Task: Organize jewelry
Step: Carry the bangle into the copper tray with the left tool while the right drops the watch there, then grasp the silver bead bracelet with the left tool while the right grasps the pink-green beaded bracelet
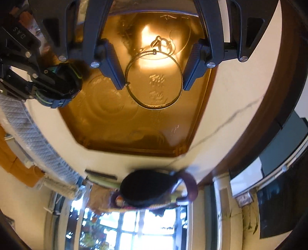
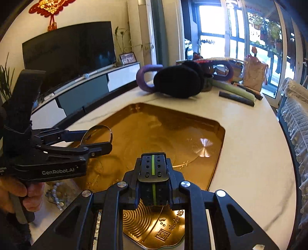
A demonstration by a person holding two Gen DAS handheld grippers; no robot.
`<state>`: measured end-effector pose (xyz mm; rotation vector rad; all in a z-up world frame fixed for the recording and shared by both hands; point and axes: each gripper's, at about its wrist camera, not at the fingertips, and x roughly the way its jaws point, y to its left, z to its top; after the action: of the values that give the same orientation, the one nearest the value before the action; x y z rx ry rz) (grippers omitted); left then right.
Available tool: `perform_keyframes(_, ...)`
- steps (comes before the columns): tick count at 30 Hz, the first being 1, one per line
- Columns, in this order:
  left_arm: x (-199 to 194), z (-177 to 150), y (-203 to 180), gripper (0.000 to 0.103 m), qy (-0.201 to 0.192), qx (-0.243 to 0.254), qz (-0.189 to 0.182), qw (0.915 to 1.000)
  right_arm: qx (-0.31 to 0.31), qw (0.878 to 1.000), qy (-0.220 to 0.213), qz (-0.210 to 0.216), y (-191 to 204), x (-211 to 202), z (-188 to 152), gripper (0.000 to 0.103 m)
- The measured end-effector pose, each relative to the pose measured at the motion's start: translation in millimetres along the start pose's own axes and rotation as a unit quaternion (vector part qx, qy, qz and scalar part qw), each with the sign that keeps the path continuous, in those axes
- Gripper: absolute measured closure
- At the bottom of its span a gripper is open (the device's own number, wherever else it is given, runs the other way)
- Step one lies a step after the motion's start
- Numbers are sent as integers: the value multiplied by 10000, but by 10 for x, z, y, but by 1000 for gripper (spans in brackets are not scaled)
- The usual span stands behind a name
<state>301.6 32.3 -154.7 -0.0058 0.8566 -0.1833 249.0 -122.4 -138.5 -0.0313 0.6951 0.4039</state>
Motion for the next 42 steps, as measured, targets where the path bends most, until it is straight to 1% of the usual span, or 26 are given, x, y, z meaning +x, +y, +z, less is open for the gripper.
perform_keyframes(4, 82, -46, 16, 41, 161, 1, 76, 9998, 103, 9998, 178, -64, -11, 70, -14, 84)
perform_keyframes(10, 85, -110, 40, 41, 186, 38, 100, 9998, 105, 9996, 151, -192, -6, 51, -11, 85)
perform_keyframes(14, 66, -128, 36, 41, 172, 56, 108, 9998, 103, 9992, 145, -357, -3, 53, -1, 85)
perform_keyframes(17, 60, -127, 32, 41, 183, 72, 26, 9998, 88, 9993, 172, -327, -1, 62, 5, 85)
perform_keyframes(18, 52, -124, 28, 40, 210, 64, -26, 9998, 90, 9993, 158, -329, -6, 57, 11, 84)
perform_keyframes(19, 45, -120, 23, 39, 239, 44, -25, 9997, 116, 9993, 126, -339, -21, 46, 13, 76)
perform_keyframes(20, 25, -116, 17, 38, 278, 36, -2, 9996, 165, 9993, 12, -324, -41, 0, 7, 71)
perform_keyframes(21, -12, -119, 3, 35, 274, 84, 23, 9996, 198, 9992, -110, -341, -55, -48, 4, 69)
perform_keyframes(23, -105, -134, -26, 31, 179, 187, 56, 9996, 197, 9989, -120, -400, -68, -88, -5, 68)
perform_keyframes(24, -166, -152, -35, 26, 125, 212, 70, 9997, 207, 9989, -117, -392, -72, -101, -21, 65)
perform_keyframes(27, -326, -233, -35, 21, 13, 189, -59, 9998, 273, 9989, -99, -359, -88, -150, -79, 57)
perform_keyframes(28, -377, -270, -34, 20, 4, 174, -99, 9998, 304, 9989, -114, -342, -91, -178, -100, 56)
perform_keyframes(32, -545, -412, -4, 19, -41, 160, -143, 9998, 472, 9982, -237, -270, -110, -340, -153, 55)
perform_keyframes(36, -725, -527, 64, 18, -137, 33, -166, 9998, 540, 9976, -283, -319, -108, -509, -197, 55)
perform_keyframes(40, -888, -639, 110, 18, -129, -135, -282, 9994, 639, 9964, -473, -293, -122, -787, -228, 55)
perform_keyframes(42, -1015, -715, 119, 18, -185, -189, -323, 9991, 637, 9964, -516, -233, -114, -928, -227, 55)
